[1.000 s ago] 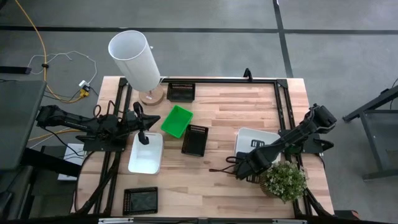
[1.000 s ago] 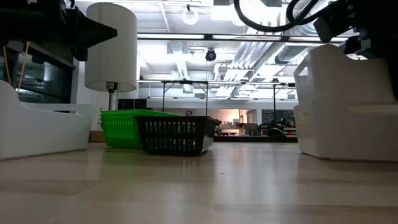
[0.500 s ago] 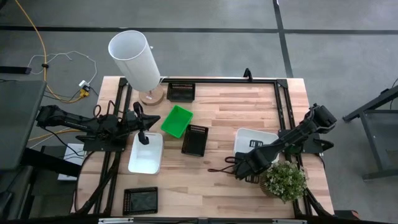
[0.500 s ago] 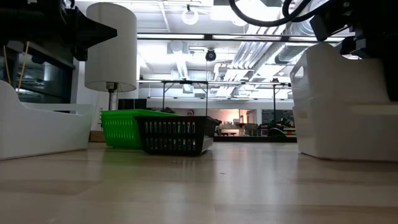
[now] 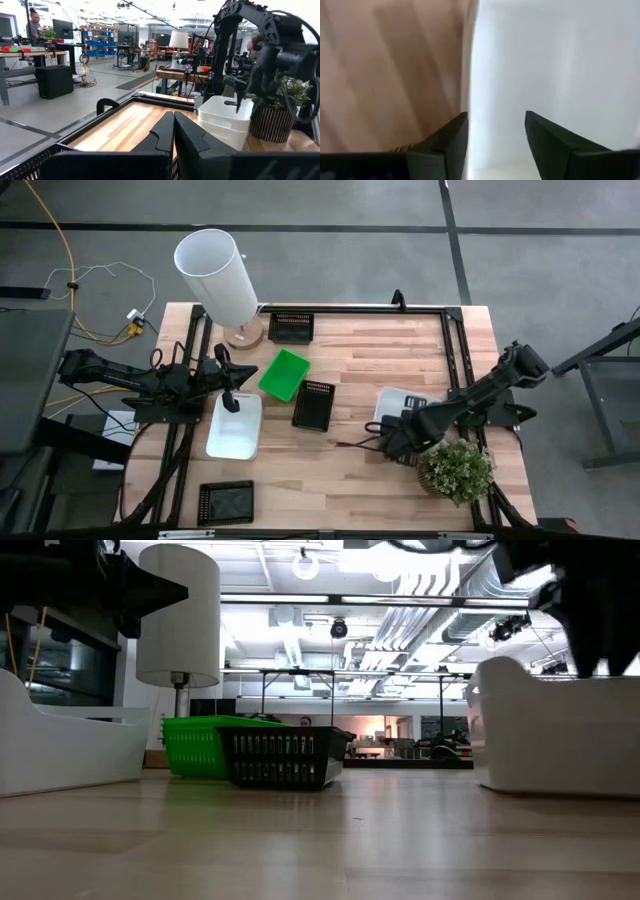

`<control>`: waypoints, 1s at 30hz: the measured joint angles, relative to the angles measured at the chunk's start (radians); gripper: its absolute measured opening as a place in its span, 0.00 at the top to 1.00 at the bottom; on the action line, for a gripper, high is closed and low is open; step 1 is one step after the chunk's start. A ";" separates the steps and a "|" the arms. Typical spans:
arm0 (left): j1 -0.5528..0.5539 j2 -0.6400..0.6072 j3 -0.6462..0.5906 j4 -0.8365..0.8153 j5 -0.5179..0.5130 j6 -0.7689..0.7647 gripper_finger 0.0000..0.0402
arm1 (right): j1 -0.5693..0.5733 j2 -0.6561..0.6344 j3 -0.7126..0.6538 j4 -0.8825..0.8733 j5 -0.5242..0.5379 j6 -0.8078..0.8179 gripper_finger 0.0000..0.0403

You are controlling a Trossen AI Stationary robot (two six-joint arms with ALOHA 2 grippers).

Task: Stack baskets by color
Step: Stack the top white bin on the bottom right white bin, then stack the left white bin on the right white bin

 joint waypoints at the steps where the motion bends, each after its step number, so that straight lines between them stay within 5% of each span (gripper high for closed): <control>1: 0.000 0.000 0.000 0.000 0.000 0.000 1.00 | 0.007 -0.017 0.000 -0.001 0.042 0.011 0.54; 15: 0.000 0.000 0.000 0.000 0.026 -0.015 1.00 | 0.219 -0.187 -0.005 -0.057 0.455 0.312 0.54; 21: 0.000 0.000 0.000 0.000 0.066 -0.017 1.00 | 0.225 -0.307 -0.224 0.149 0.476 0.336 0.60; 25: 0.000 0.000 0.000 0.000 0.073 -0.025 1.00 | 0.167 -0.439 -0.364 0.419 0.569 0.151 0.64; 30: 0.000 0.000 0.000 0.000 0.073 -0.022 1.00 | 0.021 -0.592 -0.592 0.997 0.600 -0.297 0.72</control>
